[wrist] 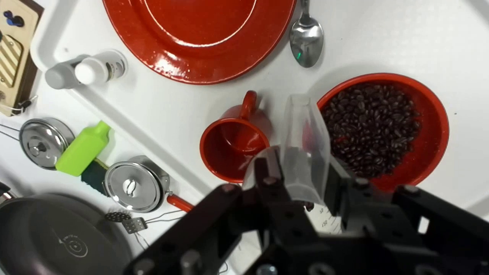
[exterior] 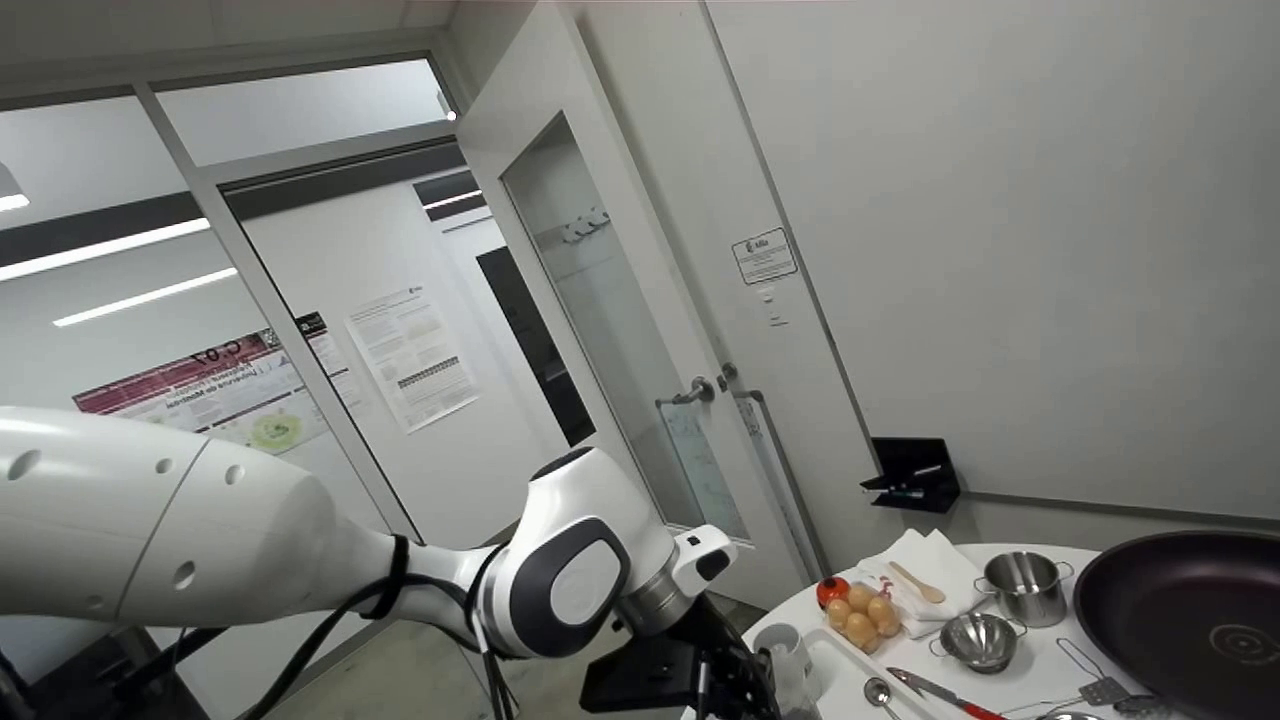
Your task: Pour a portion of the contents inside the clear jar into the red bowl
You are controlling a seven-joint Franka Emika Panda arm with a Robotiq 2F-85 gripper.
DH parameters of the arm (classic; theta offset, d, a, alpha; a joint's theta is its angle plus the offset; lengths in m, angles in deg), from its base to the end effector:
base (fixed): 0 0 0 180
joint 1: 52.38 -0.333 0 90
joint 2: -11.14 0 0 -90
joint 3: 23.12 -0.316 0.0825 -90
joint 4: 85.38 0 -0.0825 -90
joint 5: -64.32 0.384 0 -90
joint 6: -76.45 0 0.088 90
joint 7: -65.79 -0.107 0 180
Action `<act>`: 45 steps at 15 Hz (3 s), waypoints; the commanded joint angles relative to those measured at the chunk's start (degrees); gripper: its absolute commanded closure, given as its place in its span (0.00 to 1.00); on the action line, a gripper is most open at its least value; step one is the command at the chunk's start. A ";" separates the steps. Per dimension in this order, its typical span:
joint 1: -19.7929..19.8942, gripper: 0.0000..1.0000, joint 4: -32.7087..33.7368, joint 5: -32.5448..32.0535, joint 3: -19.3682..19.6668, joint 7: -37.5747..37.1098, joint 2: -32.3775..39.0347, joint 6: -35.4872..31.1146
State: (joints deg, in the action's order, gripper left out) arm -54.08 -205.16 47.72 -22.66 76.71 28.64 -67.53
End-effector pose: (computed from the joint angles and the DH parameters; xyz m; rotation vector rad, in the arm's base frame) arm 0.5943 0.0153 0.2872 2.8728 0.6390 0.1471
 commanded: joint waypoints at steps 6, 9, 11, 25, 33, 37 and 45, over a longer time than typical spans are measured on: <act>-9.23 0.93 7.85 -14.68 2.58 -16.23 8.12 10.76; -9.36 0.93 9.68 -14.61 1.40 -14.30 9.82 14.26; -8.92 0.93 10.34 -13.60 0.70 -12.13 10.25 15.99; -8.13 0.93 13.01 -14.58 1.03 -7.76 12.37 28.59; -7.44 0.93 17.18 -15.72 -0.06 1.07 16.18 37.61; -9.38 0.93 21.39 -19.71 -0.25 3.04 15.66 46.29; -13.62 0.93 36.53 -30.94 -4.06 7.87 20.24 65.57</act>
State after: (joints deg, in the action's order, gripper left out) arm -66.31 -176.35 20.50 -25.33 80.88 44.60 -8.09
